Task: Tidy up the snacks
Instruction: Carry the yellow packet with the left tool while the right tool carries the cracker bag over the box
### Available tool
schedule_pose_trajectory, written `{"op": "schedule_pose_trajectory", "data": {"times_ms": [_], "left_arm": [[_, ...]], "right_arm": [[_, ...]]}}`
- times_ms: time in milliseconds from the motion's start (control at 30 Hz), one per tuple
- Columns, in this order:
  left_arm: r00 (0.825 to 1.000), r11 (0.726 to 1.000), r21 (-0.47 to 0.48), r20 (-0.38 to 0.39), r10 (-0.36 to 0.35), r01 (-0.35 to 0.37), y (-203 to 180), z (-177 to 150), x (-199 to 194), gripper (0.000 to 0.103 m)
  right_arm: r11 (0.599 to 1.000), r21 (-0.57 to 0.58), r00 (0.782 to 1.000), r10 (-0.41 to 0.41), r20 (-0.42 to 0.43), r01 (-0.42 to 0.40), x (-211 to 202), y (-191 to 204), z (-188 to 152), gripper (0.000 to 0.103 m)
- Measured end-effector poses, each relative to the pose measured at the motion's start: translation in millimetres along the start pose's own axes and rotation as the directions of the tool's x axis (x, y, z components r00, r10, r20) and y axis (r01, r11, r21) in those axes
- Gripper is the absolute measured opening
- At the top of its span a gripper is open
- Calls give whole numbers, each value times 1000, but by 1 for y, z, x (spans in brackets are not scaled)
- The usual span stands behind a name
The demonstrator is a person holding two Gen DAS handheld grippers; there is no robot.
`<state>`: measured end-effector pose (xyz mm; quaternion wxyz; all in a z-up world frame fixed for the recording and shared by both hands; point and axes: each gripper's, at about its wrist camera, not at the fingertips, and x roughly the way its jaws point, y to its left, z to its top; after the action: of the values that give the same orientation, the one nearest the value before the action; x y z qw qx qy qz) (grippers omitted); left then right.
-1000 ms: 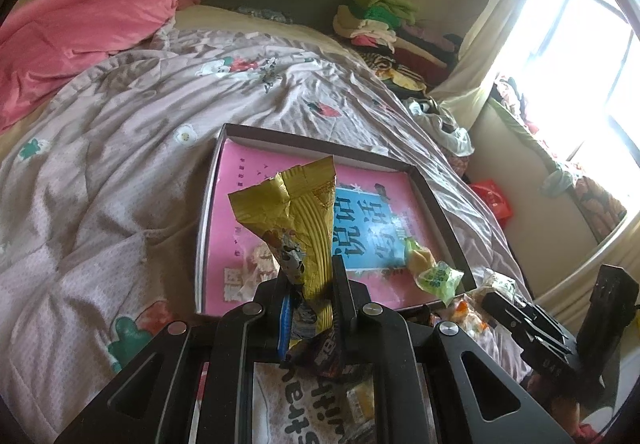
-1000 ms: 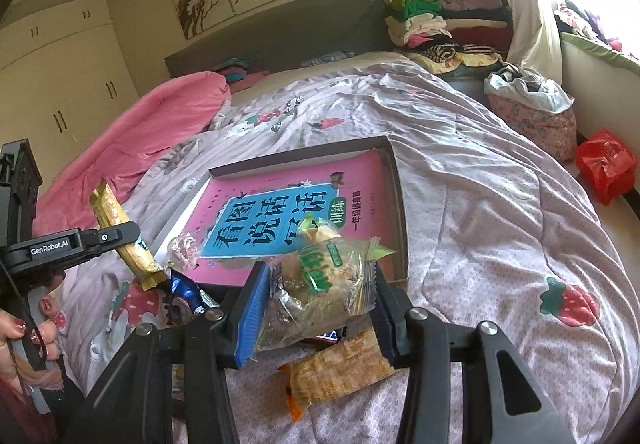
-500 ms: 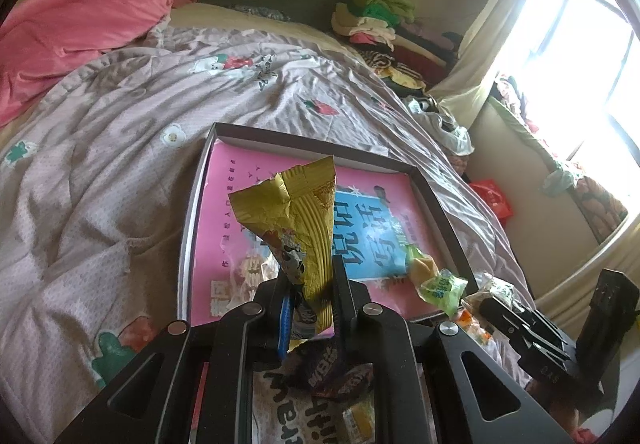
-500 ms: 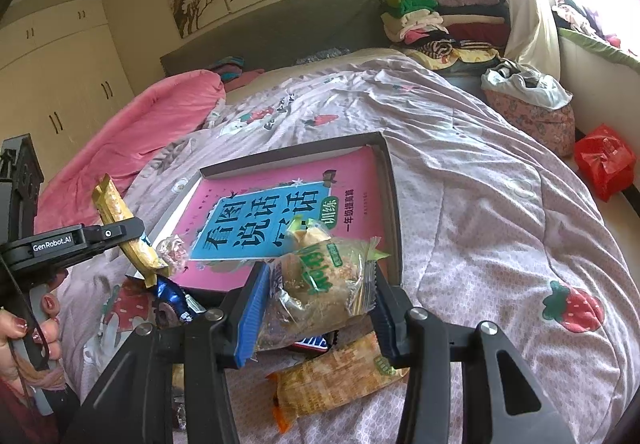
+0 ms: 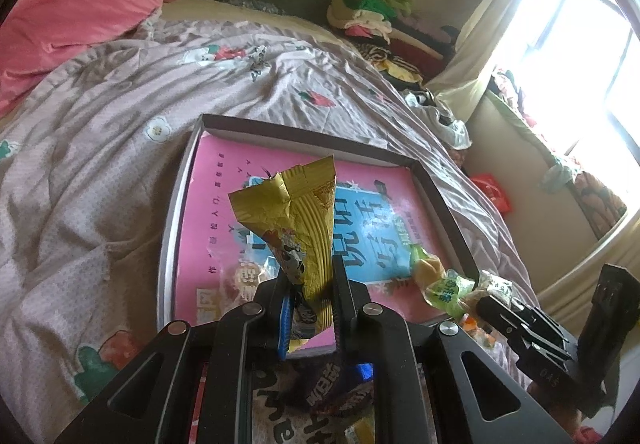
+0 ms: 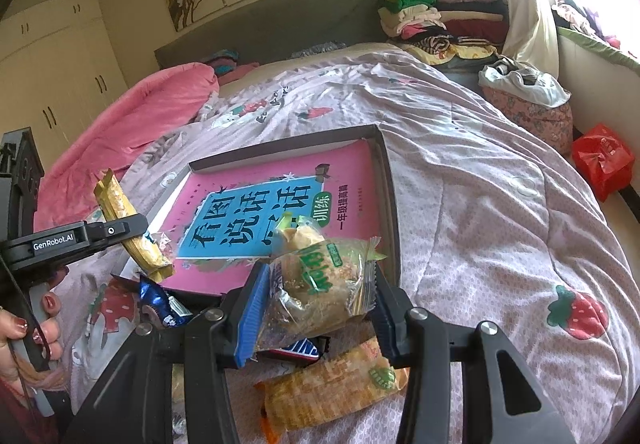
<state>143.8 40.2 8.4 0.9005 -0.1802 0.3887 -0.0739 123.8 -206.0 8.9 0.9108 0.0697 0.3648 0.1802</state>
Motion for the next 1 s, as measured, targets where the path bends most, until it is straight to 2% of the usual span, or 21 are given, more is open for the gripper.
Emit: {"op": "schedule_pose_trajectory", "data": {"times_ms": [300, 1000], "left_arm": [[999, 999, 9, -19, -34, 34, 0, -3, 13, 16], [999, 999, 16, -30, -38, 39, 1, -8, 27, 16]], "right_arm": [[999, -40, 1000, -25, -4, 24, 10, 7, 1, 48], [998, -54, 999, -40, -6, 40, 28, 10, 6, 48]]}}
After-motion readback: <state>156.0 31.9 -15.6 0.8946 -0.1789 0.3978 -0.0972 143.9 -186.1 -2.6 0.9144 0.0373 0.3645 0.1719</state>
